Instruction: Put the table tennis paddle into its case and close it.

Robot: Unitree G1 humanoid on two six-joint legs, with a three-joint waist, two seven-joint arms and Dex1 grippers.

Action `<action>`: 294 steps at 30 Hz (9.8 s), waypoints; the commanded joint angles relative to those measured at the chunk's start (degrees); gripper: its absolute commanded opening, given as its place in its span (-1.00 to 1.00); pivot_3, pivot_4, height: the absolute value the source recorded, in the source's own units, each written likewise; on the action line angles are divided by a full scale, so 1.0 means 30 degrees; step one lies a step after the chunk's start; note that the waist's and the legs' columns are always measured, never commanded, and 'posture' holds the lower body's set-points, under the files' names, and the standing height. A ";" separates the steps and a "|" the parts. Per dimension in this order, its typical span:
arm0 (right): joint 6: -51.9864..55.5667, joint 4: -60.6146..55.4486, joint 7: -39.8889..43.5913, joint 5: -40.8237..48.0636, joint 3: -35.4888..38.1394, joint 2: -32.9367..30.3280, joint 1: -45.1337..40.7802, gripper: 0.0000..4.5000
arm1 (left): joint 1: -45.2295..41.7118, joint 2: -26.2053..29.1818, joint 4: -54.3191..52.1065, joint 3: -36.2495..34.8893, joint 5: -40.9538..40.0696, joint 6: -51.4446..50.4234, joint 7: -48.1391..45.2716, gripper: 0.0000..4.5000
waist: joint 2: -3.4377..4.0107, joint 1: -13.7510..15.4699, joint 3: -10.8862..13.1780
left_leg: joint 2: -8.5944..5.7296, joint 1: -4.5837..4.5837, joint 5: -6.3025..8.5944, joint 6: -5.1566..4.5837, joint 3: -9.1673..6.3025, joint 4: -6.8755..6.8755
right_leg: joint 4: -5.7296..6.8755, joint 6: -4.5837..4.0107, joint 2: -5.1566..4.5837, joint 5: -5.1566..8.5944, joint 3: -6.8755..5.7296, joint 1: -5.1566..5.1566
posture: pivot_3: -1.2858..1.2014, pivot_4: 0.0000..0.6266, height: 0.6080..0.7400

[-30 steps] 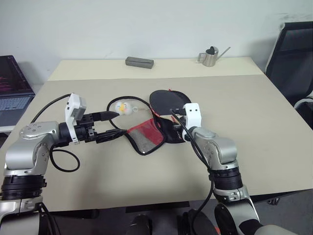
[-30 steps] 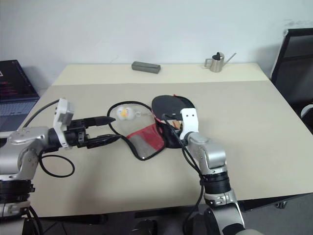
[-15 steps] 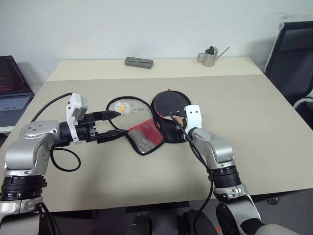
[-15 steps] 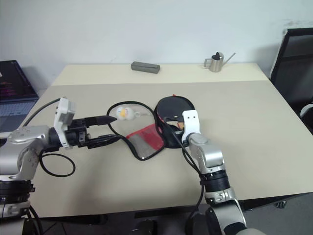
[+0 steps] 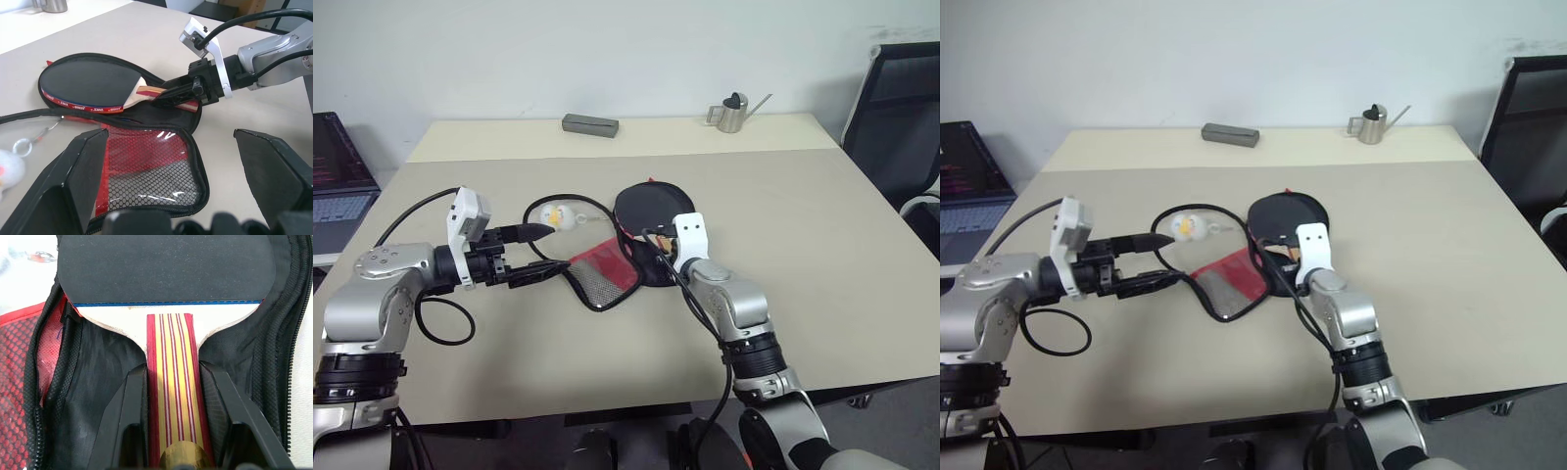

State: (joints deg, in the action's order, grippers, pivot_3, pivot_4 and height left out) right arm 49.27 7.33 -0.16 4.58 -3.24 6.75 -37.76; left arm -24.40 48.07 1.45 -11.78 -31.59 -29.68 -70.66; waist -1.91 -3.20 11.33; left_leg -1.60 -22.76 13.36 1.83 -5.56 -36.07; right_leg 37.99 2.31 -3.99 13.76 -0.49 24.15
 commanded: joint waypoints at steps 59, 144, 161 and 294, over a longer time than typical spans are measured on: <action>-0.2690 -0.7917 2.1781 0.9946 0.2685 -1.9203 0.2298 0.98 | -0.6868 -0.4495 1.8163 0.2431 0.8622 1.0550 0.6882 1.00 | -0.0033 0.0566 -0.0020 | -0.0136 -0.0034 0.0003 -0.0005 -0.0018 -0.0172 | 0.0011 0.0012 -0.0008 -0.0043 -0.0040 -0.0059 | 0.03 -0.52 1.00; -0.5699 0.8618 0.9563 0.2568 -0.0275 -0.7875 -0.5363 0.98 | -0.5560 -0.4810 0.4562 0.1867 0.4354 0.5001 0.1520 1.00 | -0.0020 0.0326 -0.0010 | -0.0212 -0.0023 0.0001 -0.0005 -0.0043 -0.0292 | 0.0003 0.0117 -0.0045 -0.0114 0.0002 -0.0128 | 0.03 -0.52 1.00; -0.5522 1.2071 0.9668 0.2109 0.0779 -0.6768 -0.6275 0.98 | -0.5242 -0.2006 0.2196 0.1601 0.1604 0.1738 -0.0734 1.00 | -0.0009 0.0029 -0.0004 | -0.0206 -0.0015 0.0001 -0.0004 -0.0038 -0.0283 | 0.0008 0.0111 -0.0036 -0.0115 0.0016 -0.0123 | 0.03 -0.52 1.00; 1.4411 -1.7715 -0.1192 0.9949 0.4151 -0.3040 1.0640 -0.23 | 0.3425 0.2365 -0.7861 0.2678 -0.3872 -0.2808 -0.2826 1.00 | 0.0013 0.0452 -0.0072 | 0.0012 0.0141 0.0006 -0.0011 -0.0033 -0.0011 | -0.0105 0.0057 0.0000 0.0091 -0.0034 -0.0210 | 0.03 -0.52 1.00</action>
State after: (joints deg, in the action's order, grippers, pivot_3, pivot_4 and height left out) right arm 90.56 -45.04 -2.83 33.50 9.10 -2.34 -7.13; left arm -13.23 55.27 -22.07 -3.70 -43.38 -39.22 -79.28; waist -1.87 -1.84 11.11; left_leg -1.53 -22.33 13.38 1.79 -5.66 -36.10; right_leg 37.68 2.47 -3.95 14.04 -0.60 23.52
